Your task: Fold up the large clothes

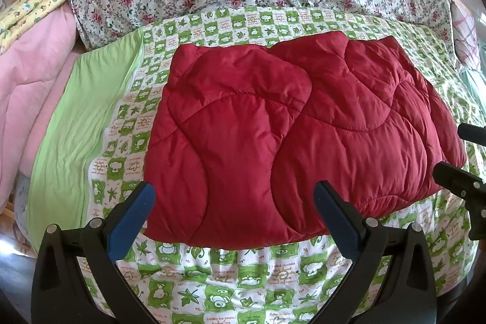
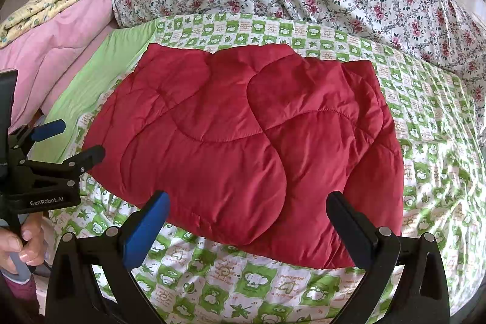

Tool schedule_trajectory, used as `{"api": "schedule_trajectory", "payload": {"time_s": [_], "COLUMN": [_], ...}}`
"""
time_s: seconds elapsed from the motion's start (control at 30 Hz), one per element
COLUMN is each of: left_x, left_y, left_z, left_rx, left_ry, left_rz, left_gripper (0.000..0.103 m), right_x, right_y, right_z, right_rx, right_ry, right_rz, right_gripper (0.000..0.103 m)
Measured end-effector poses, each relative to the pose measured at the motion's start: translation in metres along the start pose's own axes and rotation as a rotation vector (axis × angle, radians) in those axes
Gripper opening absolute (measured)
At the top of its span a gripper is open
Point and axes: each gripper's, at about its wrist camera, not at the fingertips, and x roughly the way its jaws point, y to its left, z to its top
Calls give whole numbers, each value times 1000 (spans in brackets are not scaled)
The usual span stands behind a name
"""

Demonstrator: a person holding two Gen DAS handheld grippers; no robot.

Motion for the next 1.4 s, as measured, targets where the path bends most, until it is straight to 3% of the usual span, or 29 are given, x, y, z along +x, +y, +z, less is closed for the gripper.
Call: {"api": "schedule_trajectory", "payload": {"time_s": [1.4], "left_x": [-1], "left_y": [-2], "left_z": [4], "left_rx": [0], "left_ry": [5], "left_rz": [-11], "left_gripper": [103], "right_x": [3], "right_y": [-4], "right_z": [3], "right_rx": [6], "right_ry": [3], "right_rz": [-1], "right_gripper": [103]}}
